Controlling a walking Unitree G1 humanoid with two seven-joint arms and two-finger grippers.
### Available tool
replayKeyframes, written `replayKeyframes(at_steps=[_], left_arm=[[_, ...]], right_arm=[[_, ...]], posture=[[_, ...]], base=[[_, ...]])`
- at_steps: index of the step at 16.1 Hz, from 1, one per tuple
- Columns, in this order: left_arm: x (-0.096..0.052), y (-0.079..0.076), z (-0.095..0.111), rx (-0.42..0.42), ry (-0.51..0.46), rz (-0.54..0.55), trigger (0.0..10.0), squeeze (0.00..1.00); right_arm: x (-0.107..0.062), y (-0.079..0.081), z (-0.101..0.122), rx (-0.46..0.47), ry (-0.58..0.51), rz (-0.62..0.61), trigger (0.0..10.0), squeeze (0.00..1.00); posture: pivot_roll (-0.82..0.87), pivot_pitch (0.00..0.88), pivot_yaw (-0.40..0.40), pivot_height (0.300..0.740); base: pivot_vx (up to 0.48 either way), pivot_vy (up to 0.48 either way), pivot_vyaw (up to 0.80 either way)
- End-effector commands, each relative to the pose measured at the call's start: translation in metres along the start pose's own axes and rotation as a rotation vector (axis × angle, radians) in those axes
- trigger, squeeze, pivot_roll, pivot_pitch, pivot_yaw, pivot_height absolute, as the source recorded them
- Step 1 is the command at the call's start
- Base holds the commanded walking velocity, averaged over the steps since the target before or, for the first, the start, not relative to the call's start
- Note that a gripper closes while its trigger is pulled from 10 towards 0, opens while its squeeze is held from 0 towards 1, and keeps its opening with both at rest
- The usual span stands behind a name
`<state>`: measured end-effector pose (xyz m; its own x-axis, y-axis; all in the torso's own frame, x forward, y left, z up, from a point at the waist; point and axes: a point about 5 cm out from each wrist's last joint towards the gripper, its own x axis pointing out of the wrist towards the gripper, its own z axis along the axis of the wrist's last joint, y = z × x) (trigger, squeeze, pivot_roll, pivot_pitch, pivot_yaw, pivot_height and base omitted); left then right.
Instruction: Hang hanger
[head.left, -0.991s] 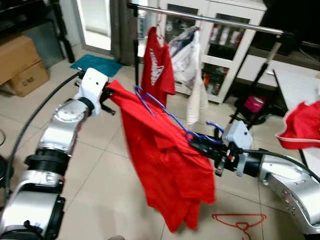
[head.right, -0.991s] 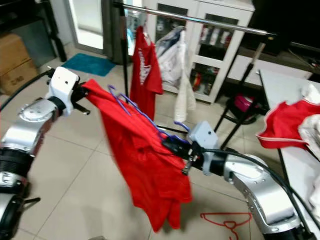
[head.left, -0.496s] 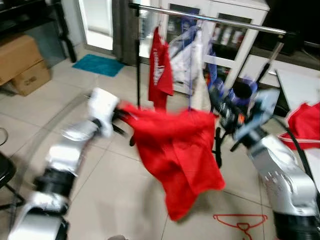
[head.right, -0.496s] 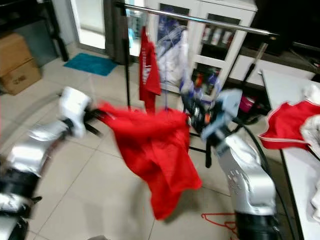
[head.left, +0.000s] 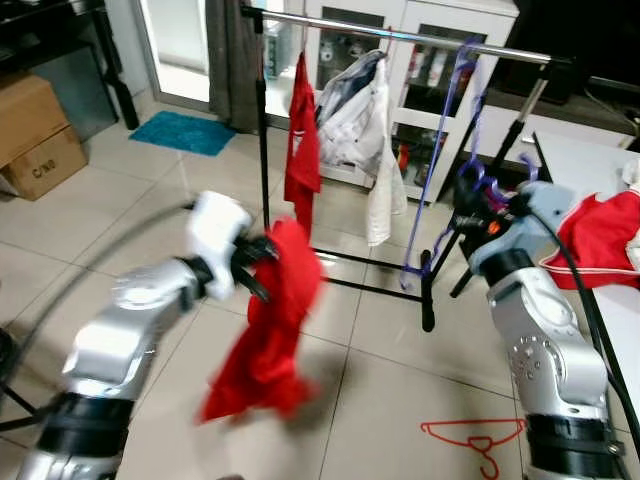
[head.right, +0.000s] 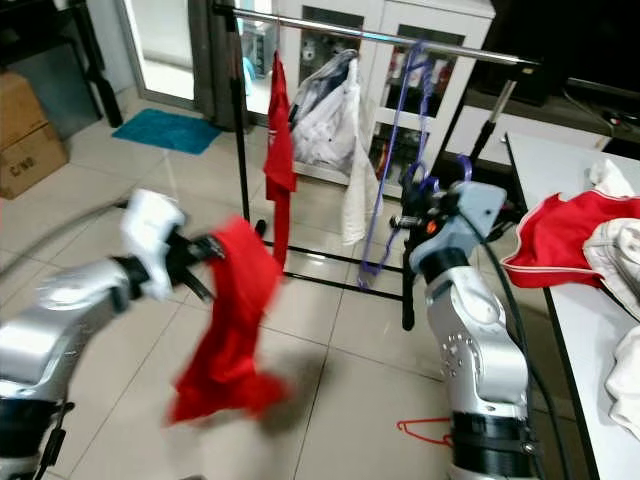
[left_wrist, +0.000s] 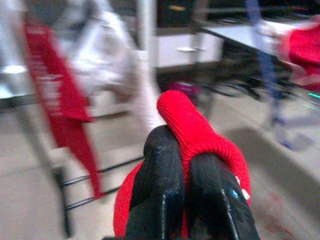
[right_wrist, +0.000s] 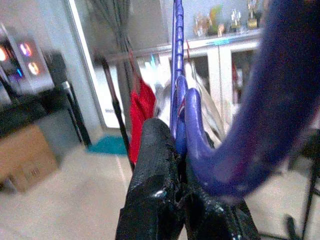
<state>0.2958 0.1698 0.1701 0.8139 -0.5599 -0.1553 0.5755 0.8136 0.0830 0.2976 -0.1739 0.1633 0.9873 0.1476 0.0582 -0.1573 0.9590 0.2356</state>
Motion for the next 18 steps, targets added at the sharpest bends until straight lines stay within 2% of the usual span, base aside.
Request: replayKeyframes(at_steps=[1,2,3,4,5,6,7,8,10,11,13,15,16,18], left_arm=[[-0.010,0.007,0.002,0.014,-0.018,0.133,4.5,0.00],[-0.014,0.009,-0.002,0.015,-0.010,0.191,10.0,0.00],[-0.023,0.008,-0.012,-0.020,0.029,0.265,10.0,0.00],[-0.029,0.002,-0.016,-0.046,0.034,0.310,10.0,0.00],[-0.031,-0.001,-0.017,-0.059,0.027,0.316,10.0,0.00],[-0.031,-0.007,-0.016,-0.078,0.009,0.320,10.0,0.00],[-0.026,-0.017,-0.016,-0.081,-0.003,0.325,10.0,0.00],[-0.022,-0.021,-0.017,-0.089,-0.003,0.344,10.0,0.00],[-0.020,-0.021,-0.018,-0.086,-0.002,0.374,10.0,0.00],[-0.017,-0.021,-0.016,-0.049,-0.029,0.410,10.0,0.00],[-0.016,-0.022,-0.014,-0.025,-0.036,0.407,10.0,0.00],[-0.016,-0.021,-0.014,-0.020,-0.040,0.428,10.0,0.00],[-0.014,-0.020,-0.015,-0.031,-0.056,0.441,10.0,0.00],[-0.011,-0.018,-0.013,-0.038,-0.089,0.455,10.0,0.00]], right_arm=[[-0.006,0.000,-0.018,-0.021,0.131,0.021,10.0,0.00],[-0.010,0.000,-0.023,-0.036,0.150,0.031,10.0,0.00],[-0.017,0.001,-0.032,-0.052,0.206,0.011,10.0,0.00],[-0.022,0.000,-0.035,-0.071,0.194,-0.045,10.0,0.00],[-0.023,-0.001,-0.034,-0.094,0.171,-0.078,10.0,0.00],[-0.025,-0.002,-0.027,-0.137,0.085,-0.136,10.0,0.00],[-0.026,0.004,-0.024,-0.037,0.069,-0.120,10.0,0.00],[-0.026,0.008,-0.024,-0.003,0.072,-0.111,10.0,0.00],[-0.026,0.012,-0.026,0.005,0.080,-0.093,10.0,0.00],[-0.026,0.014,-0.029,0.030,0.098,-0.102,10.0,0.00],[-0.026,0.010,-0.029,0.048,0.095,-0.149,10.0,0.00],[-0.028,0.010,-0.028,0.097,0.102,-0.133,10.0,0.00],[-0.028,0.010,-0.026,0.084,0.096,-0.133,10.0,0.00],[-0.028,0.007,-0.021,-0.010,0.079,-0.153,10.0,0.00]], posture=[[-0.10,0.000,-0.072,0.740],[-0.08,0.000,-0.082,0.740],[-0.08,0.000,-0.081,0.740],[-0.07,0.000,-0.080,0.740],[-0.07,0.000,-0.081,0.740],[-0.07,0.000,-0.084,0.740],[-0.07,0.000,-0.084,0.740],[-0.07,0.000,-0.084,0.740],[-0.07,0.000,-0.084,0.740],[-0.06,0.000,-0.088,0.740],[-0.06,0.000,-0.084,0.740],[-0.07,0.000,-0.073,0.740],[-0.07,0.000,-0.073,0.740],[-0.09,0.000,-0.074,0.740]], base=[[0.000,0.000,0.00],[0.000,0.000,0.00],[0.000,0.000,0.00],[0.000,0.000,-0.73],[0.000,0.000,-0.75],[0.000,0.000,-0.80],[0.000,0.000,-0.80],[0.000,0.000,-0.80],[0.000,0.000,-0.80],[0.000,0.000,-0.80],[0.000,0.000,-0.80],[0.000,0.000,-0.80],[0.000,0.000,-0.80],[0.000,0.000,-0.77]])
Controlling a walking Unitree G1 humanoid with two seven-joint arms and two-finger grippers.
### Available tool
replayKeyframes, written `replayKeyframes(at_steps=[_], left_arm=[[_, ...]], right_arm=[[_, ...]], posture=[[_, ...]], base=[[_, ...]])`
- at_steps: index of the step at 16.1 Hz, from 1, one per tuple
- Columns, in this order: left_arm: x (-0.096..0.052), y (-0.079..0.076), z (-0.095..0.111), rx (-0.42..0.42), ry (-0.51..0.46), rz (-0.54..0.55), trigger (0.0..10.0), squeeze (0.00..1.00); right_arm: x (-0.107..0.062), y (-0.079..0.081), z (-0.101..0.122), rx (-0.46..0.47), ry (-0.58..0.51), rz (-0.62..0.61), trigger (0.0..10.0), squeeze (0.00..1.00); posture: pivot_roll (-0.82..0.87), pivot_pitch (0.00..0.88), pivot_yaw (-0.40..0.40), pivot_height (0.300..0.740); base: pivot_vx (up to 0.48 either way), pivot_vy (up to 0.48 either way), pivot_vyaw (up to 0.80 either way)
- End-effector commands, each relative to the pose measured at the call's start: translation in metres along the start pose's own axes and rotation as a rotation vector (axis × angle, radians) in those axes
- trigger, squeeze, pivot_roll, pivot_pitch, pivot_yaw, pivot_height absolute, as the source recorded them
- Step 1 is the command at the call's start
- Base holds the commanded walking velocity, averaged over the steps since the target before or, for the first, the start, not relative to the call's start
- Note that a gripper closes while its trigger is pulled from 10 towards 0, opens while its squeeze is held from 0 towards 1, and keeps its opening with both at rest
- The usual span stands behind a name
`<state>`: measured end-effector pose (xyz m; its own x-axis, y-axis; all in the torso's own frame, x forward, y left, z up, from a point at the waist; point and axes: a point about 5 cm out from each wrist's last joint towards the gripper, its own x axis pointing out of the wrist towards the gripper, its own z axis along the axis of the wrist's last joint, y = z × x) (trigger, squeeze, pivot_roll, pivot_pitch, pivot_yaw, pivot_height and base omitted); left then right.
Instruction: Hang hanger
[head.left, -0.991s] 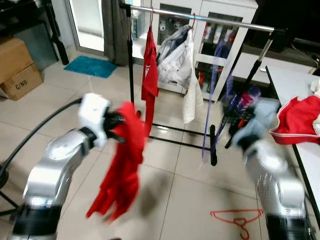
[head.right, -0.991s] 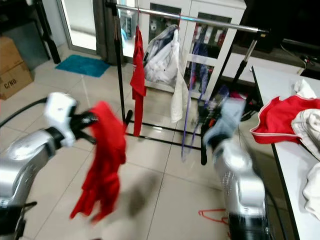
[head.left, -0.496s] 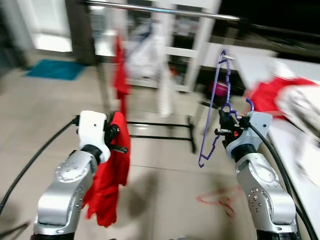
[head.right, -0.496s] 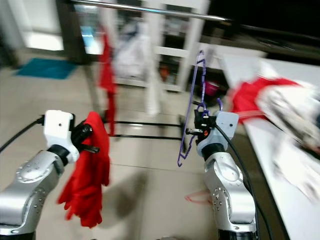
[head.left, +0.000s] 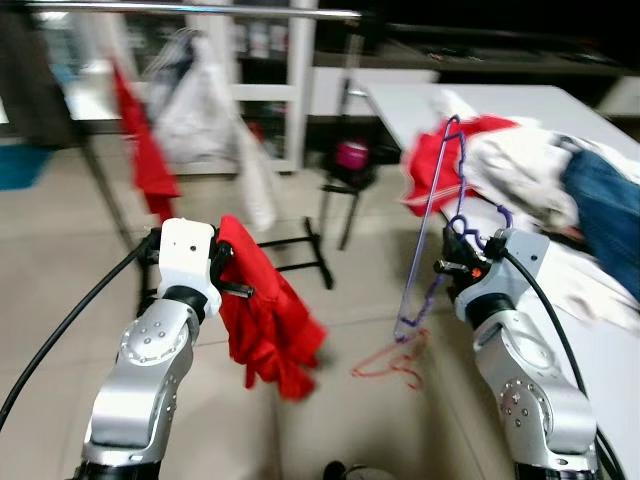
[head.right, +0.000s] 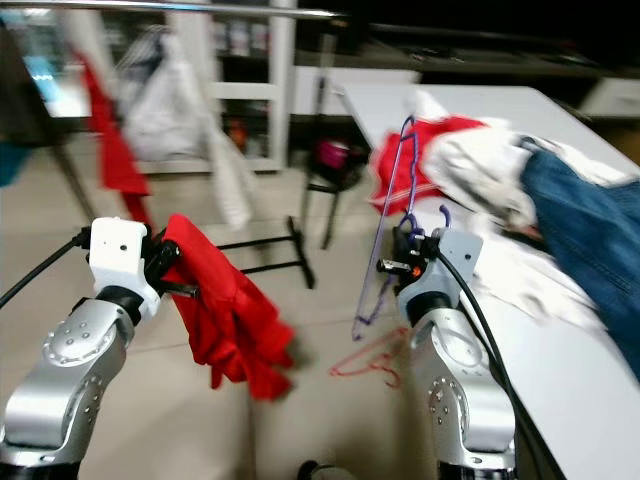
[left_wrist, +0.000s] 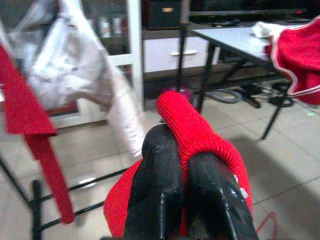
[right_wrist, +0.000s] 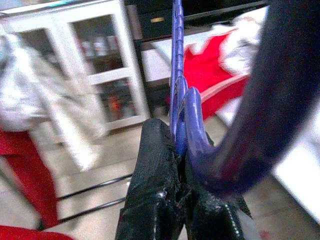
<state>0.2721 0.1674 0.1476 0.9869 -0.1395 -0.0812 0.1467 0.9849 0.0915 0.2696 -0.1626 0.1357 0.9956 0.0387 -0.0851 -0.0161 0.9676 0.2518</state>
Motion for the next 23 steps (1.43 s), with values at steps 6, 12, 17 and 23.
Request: replayKeyframes(at_steps=[6,12,17,23], left_arm=[[0.004,-0.009,0.004,-0.067,0.012,-0.008,10.0,0.00],[0.004,-0.015,0.011,0.012,-0.010,-0.121,10.0,0.00],[0.002,-0.013,0.012,0.019,-0.013,-0.133,10.0,0.00],[0.005,-0.010,0.020,0.027,-0.042,-0.186,10.0,0.00]], right_arm=[[-0.004,-0.009,0.010,-0.030,-0.006,-0.073,10.0,0.00],[-0.003,-0.003,0.010,-0.139,-0.020,-0.052,10.0,0.00],[-0.003,-0.001,0.007,-0.093,-0.040,-0.055,10.0,0.00],[-0.009,-0.003,0.000,-0.058,-0.008,-0.055,10.0,0.00]], posture=[[-0.11,0.000,-0.070,0.740],[-0.10,0.000,-0.085,0.740],[-0.09,0.000,-0.067,0.740],[-0.08,0.000,-0.011,0.740]], base=[[0.000,0.000,-0.72],[0.000,0.000,-0.71],[0.000,0.000,-0.78],[0.000,0.000,-0.77]])
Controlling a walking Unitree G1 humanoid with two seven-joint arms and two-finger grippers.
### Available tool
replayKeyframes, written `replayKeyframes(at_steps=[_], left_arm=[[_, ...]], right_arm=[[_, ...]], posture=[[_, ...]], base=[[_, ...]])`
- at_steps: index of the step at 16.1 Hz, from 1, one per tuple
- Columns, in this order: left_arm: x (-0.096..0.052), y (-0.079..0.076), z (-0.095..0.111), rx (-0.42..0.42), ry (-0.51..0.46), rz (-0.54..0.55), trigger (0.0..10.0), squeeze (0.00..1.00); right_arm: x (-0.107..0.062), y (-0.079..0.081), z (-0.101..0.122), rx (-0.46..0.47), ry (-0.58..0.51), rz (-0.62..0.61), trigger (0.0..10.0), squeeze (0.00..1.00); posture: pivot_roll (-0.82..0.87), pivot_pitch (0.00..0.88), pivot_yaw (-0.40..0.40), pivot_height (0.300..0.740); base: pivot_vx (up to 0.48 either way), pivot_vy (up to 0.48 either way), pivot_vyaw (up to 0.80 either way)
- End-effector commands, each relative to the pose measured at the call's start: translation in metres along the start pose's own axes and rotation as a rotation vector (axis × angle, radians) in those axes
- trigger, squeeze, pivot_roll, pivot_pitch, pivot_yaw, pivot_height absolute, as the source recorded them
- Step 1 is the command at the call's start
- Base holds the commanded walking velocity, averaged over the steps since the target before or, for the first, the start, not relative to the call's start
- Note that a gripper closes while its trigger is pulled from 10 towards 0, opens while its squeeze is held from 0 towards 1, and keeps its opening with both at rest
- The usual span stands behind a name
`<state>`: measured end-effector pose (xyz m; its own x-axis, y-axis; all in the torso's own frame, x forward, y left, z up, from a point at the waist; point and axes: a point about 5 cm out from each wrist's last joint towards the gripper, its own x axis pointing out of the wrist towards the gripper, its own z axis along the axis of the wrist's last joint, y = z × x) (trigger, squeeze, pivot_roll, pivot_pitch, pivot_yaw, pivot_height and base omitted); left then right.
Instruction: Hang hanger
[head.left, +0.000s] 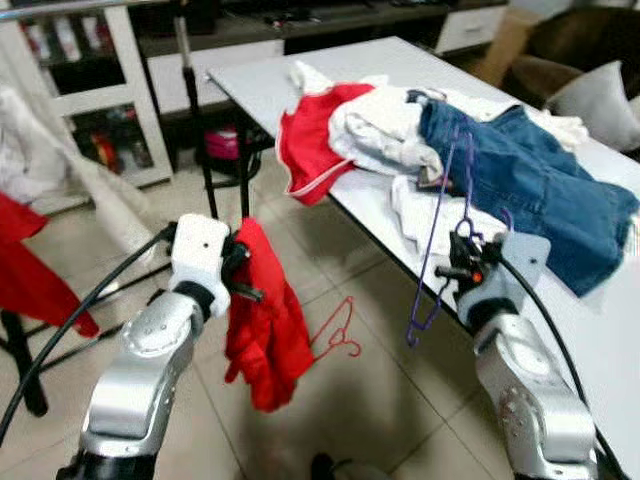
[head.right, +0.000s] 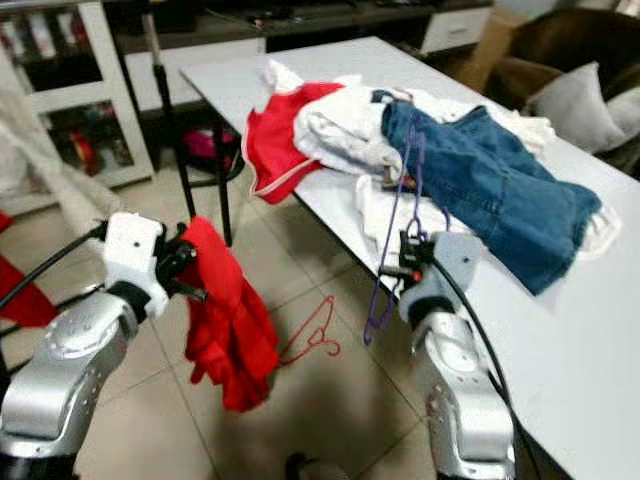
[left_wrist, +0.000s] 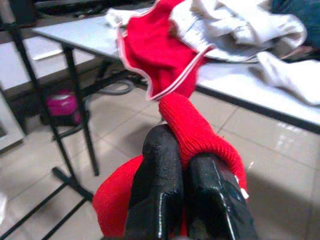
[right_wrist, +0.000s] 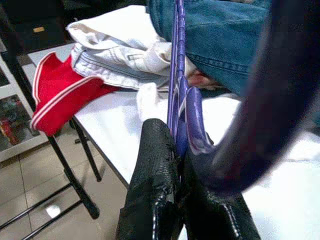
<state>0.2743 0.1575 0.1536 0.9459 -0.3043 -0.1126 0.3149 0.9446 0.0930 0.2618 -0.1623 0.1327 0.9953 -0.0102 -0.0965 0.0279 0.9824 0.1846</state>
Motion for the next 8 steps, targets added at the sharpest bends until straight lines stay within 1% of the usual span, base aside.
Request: replayKeyframes(at_steps=[1,2,3,5,8], left_arm=[[0.0036,-0.0008,0.0147,0.008,-0.065,-0.015,10.0,0.00],[0.0036,-0.0008,0.0147,0.008,-0.065,-0.015,10.0,0.00],[0.0069,-0.0013,0.0153,0.006,-0.068,-0.019,10.0,0.00],[0.0081,-0.0048,0.0136,-0.013,-0.060,-0.036,10.0,0.00],[0.0082,-0.0058,0.0115,-0.007,-0.047,-0.030,10.0,0.00]], right_arm=[[-0.0031,-0.0025,0.0035,-0.001,-0.001,0.006,10.0,0.00],[-0.0031,-0.0025,0.0035,-0.001,-0.001,0.006,10.0,0.00],[-0.0052,-0.0028,0.0043,-0.014,0.008,0.018,10.0,0.00],[-0.0060,-0.0062,0.0056,-0.008,0.005,-0.005,10.0,0.00],[-0.0051,-0.0074,0.0049,-0.002,0.016,-0.012,10.0,0.00]], posture=[[-0.08,0.000,-0.011,0.740],[-0.08,0.000,-0.011,0.740],[-0.11,0.000,0.008,0.740],[-0.11,0.000,0.003,0.740],[-0.10,0.000,-0.020,0.740]], base=[[0.000,0.000,-0.77],[0.000,0.000,-0.77],[0.000,0.000,-0.77],[0.000,0.000,-0.76],[0.000,0.000,-0.77]])
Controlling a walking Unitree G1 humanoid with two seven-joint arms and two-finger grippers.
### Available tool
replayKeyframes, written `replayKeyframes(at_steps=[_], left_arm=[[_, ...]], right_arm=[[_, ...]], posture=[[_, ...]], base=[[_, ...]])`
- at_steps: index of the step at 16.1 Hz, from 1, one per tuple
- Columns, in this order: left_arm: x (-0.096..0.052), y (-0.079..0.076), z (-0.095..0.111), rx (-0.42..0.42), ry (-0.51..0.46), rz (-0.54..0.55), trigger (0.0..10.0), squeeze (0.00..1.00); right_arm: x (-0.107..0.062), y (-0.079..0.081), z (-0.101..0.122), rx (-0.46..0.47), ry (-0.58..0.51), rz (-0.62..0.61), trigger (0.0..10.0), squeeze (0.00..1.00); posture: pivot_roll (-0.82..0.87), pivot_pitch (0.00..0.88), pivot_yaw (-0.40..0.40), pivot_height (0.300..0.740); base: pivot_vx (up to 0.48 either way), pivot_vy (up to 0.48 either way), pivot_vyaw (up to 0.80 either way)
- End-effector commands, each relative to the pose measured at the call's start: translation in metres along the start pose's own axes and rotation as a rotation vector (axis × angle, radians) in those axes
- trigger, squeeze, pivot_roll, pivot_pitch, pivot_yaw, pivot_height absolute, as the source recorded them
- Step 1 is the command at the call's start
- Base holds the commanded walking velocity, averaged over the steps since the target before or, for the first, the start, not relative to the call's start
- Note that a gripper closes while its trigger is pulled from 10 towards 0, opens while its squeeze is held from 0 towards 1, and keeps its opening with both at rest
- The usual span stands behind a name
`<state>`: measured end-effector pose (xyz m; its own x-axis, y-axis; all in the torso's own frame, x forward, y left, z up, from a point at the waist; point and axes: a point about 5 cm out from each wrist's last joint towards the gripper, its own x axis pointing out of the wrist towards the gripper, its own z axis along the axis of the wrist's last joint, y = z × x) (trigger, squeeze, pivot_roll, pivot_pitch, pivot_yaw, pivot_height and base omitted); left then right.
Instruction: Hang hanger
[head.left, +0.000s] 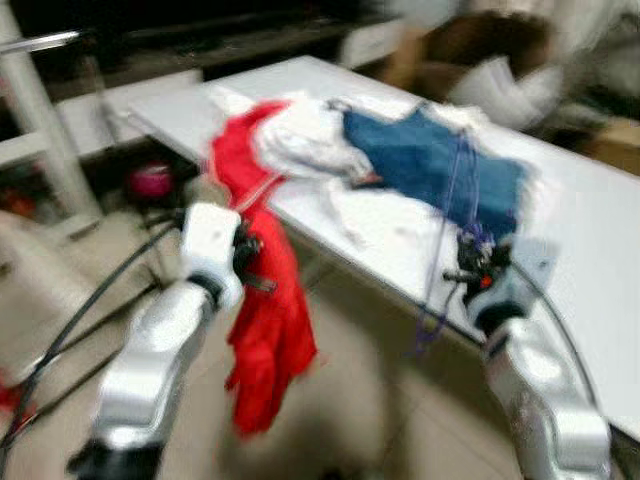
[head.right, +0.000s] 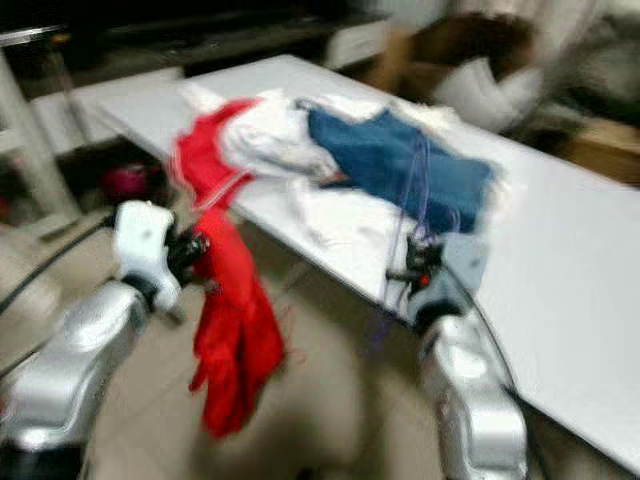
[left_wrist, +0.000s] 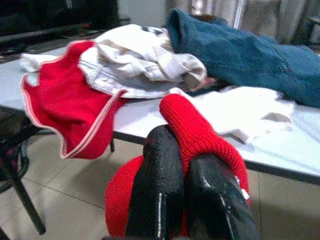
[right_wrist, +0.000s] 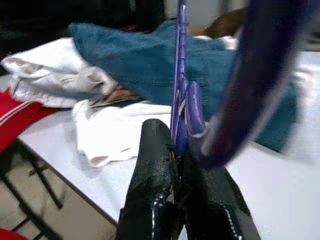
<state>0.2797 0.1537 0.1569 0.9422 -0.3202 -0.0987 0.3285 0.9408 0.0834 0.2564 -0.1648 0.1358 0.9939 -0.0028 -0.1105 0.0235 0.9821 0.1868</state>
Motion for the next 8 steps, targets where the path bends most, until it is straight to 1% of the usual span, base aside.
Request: replayKeyframes(at_steps=[1,6,8], left_arm=[[0.0018,-0.0024,0.0085,-0.005,-0.041,-0.001,10.0,0.00],[0.0004,0.0018,0.0070,0.026,-0.033,0.009,10.0,0.00],[0.0021,0.0014,0.0071,0.030,-0.031,0.000,10.0,0.00]], right_arm=[[0.0020,-0.0047,0.0014,0.002,0.001,-0.015,10.0,0.00],[0.0057,-0.0079,-0.0028,0.006,0.028,-0.035,10.0,0.00],[0.0033,-0.0081,-0.0056,0.004,0.038,-0.045,10.0,0.00]], posture=[[-0.09,0.000,-0.026,0.740],[-0.08,0.000,-0.028,0.740],[-0.09,0.000,-0.020,0.740]], base=[[0.000,0.000,-0.77],[0.000,0.000,-0.77],[0.000,0.313,-0.77]])
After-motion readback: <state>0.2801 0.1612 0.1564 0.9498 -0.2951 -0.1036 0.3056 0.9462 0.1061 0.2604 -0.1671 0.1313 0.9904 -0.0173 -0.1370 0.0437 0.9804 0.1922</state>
